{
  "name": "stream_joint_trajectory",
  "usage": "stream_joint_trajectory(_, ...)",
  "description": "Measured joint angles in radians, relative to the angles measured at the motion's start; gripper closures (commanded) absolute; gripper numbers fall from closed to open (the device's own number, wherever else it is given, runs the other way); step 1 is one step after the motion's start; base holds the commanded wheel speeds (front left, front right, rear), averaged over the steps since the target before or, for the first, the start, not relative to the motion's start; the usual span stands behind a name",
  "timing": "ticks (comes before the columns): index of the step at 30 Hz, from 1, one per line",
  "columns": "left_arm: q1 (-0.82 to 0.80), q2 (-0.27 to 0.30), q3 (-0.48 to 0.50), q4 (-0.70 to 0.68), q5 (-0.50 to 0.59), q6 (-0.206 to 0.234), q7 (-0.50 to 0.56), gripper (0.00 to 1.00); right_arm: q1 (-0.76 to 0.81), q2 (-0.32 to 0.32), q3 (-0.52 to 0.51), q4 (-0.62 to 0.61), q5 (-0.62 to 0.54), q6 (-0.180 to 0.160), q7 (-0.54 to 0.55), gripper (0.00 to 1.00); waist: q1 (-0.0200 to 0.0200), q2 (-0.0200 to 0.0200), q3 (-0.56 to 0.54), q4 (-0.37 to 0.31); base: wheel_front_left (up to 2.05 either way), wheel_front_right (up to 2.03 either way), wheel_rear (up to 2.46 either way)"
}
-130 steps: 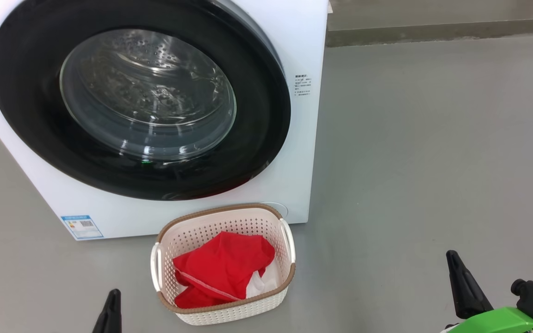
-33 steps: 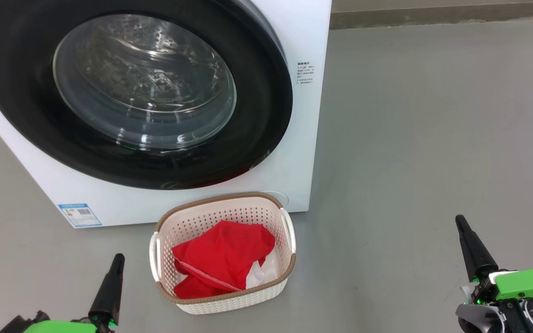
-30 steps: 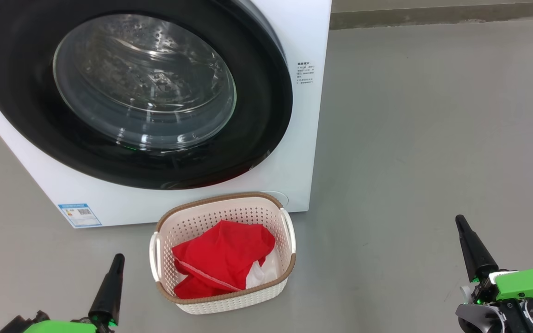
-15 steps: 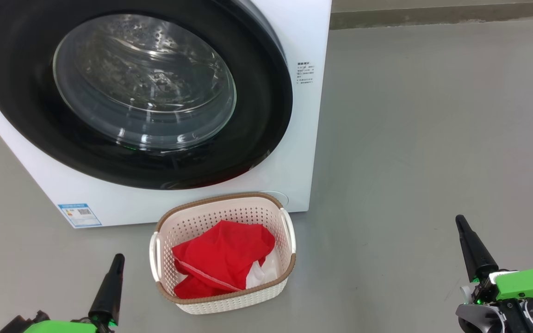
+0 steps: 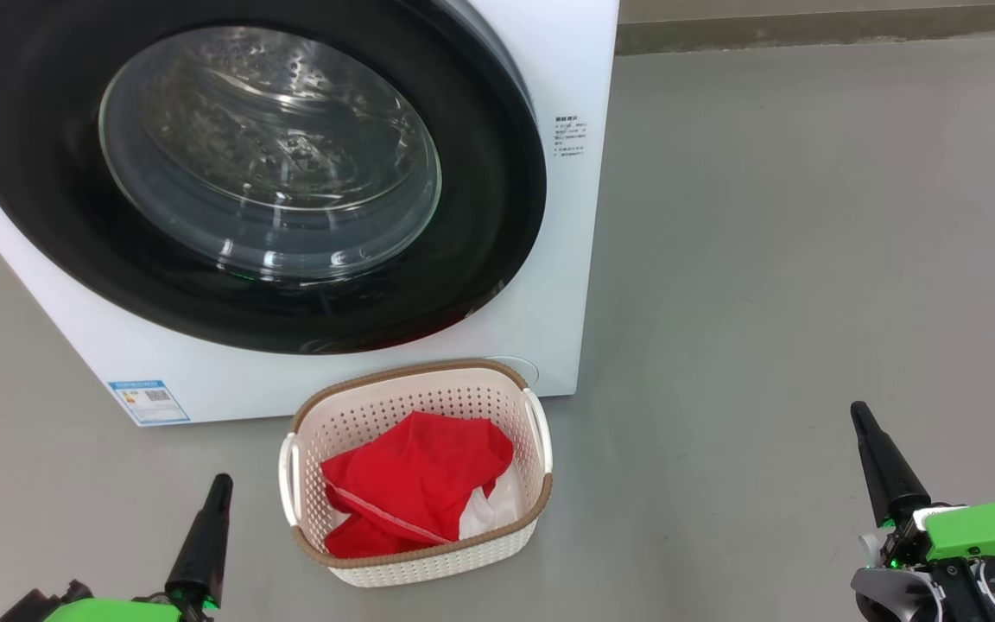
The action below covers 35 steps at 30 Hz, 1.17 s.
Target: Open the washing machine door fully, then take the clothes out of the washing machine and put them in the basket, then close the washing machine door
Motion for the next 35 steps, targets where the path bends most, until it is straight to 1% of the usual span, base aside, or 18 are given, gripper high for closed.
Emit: stream_joint_trajectory(35, 0.0, 0.0, 0.0, 0.0, 0.0, 0.0, 0.0, 1.0, 0.0, 0.0, 0.0, 0.0, 0.0, 0.0, 0.0, 1.0, -0.0001, 0.0, 0.0, 0.0, 0.0, 0.0, 0.0)
